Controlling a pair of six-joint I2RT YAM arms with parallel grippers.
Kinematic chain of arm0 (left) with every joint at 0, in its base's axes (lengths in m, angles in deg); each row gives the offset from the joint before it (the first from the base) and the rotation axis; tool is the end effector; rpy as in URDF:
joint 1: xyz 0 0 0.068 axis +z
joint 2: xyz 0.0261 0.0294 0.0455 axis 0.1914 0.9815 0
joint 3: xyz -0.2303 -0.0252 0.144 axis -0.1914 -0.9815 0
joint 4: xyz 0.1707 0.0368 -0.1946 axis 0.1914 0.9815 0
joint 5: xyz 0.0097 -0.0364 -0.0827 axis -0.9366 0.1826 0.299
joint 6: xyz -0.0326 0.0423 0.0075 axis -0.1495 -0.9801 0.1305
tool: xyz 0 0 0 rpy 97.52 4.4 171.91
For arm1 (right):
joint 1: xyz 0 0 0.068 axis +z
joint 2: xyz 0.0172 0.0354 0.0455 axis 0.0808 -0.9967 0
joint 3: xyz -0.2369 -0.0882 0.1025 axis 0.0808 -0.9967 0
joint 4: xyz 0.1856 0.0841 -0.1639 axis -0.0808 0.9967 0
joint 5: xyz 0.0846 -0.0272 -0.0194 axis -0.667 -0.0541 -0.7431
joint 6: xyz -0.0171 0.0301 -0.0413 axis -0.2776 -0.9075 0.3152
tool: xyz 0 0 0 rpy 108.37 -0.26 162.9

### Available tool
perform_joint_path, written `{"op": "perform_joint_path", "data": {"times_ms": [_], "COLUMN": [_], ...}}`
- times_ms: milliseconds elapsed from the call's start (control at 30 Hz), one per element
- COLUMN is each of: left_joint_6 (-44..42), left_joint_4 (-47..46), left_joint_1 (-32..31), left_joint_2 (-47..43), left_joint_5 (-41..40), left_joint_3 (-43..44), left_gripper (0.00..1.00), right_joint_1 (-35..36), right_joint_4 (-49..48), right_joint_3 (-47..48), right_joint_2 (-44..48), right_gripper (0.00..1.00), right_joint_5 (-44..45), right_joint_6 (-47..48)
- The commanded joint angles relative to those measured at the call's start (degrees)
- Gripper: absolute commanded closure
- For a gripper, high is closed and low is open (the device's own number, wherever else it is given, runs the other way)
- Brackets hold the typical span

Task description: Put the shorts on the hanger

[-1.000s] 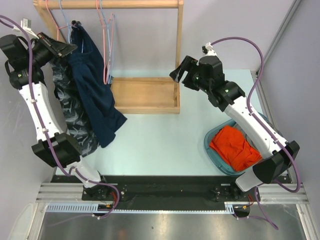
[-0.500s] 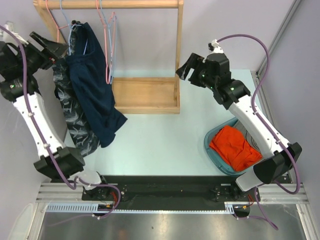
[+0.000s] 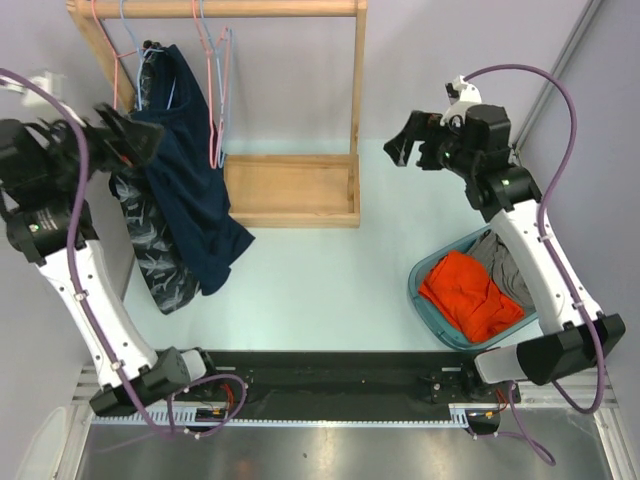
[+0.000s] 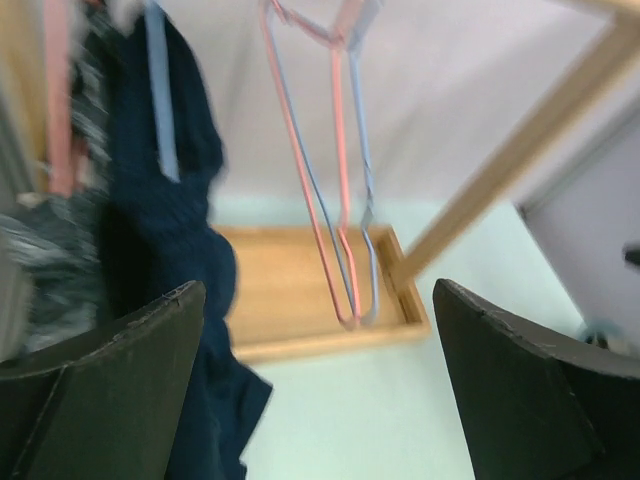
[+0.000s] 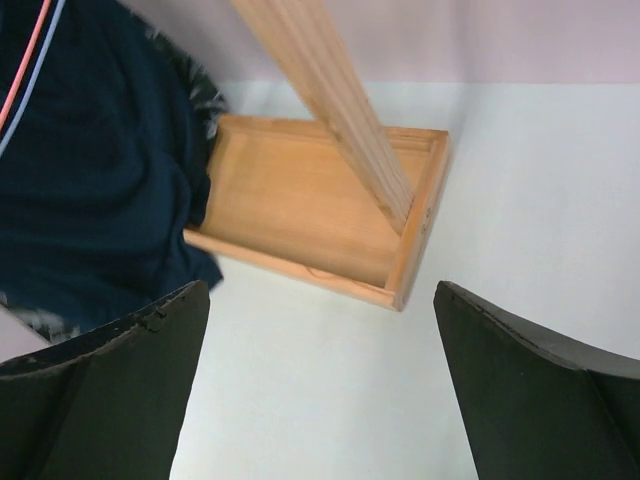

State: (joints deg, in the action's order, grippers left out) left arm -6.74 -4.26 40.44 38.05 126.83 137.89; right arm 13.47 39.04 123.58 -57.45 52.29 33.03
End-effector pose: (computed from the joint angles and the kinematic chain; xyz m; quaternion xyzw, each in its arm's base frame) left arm 0.1848 0.0754 0.5489 -0.0141 0.7213 -0.1961 0.6642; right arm 0.2913 0.1015 0.4547 -0.0464 0.7904 0.2551 0.5551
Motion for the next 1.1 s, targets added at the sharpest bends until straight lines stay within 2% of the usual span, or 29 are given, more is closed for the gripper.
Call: {"op": "perform_joint_path", "data": {"times_ms": [0, 33, 67, 100, 167, 367, 567, 833, 1067], "left_joint_6": [-13.5, -15.1, -19.1, -20.6, -22.8, -27.5, -30.5, -30.9, -31.5], "left_joint_4": [11.1, 12.4, 15.3, 16.7, 18.9, 21.3, 18.9, 15.1, 13.4], "left_joint_1": [-7.8, -10.2, -16.2, -19.2, -25.9, -38.1, -40.9, -41.1, -41.1], "left_joint_2": [-4.9, -6.0, -7.9, -8.6, -10.2, -14.5, -20.0, -23.1, -24.4], "left_joint_5": [3.4, 1.6, -0.4, -4.1, -6.5, -14.4, -19.0, -26.8, -27.6], "left_joint_3": [-6.8, -8.1, -10.2, -11.6, -16.8, -31.6, -43.2, -46.6, -46.1], "left_gripper": [0.0, 0.0, 0.0, 0.0, 0.0, 0.0, 0.0, 0.0, 0.0], "right_joint_1": [-2.1, -2.0, -2.2, -2.2, -2.2, -2.6, -3.3, -4.5, -6.8], "right_joint_4": [1.0, 3.4, 4.7, 5.9, 10.3, 14.2, 18.3, 21.7, 23.1], "right_joint_3": [-2.7, -3.1, -3.5, -4.2, -4.9, -14.0, -22.5, -27.3, -27.7], "right_joint_2": [5.5, 6.0, 6.3, 6.9, 7.2, 14.1, 22.6, 30.2, 31.9], "right_gripper": [0.0, 0.0, 0.0, 0.0, 0.0, 0.0, 0.0, 0.0, 0.0], "right_joint_5": [-13.2, -13.5, -13.6, -13.7, -13.6, -13.6, -12.0, -9.1, -9.0], "right_joint_6": [13.3, 14.6, 15.3, 15.9, 17.8, 23.3, 26.7, 29.3, 30.0]}}
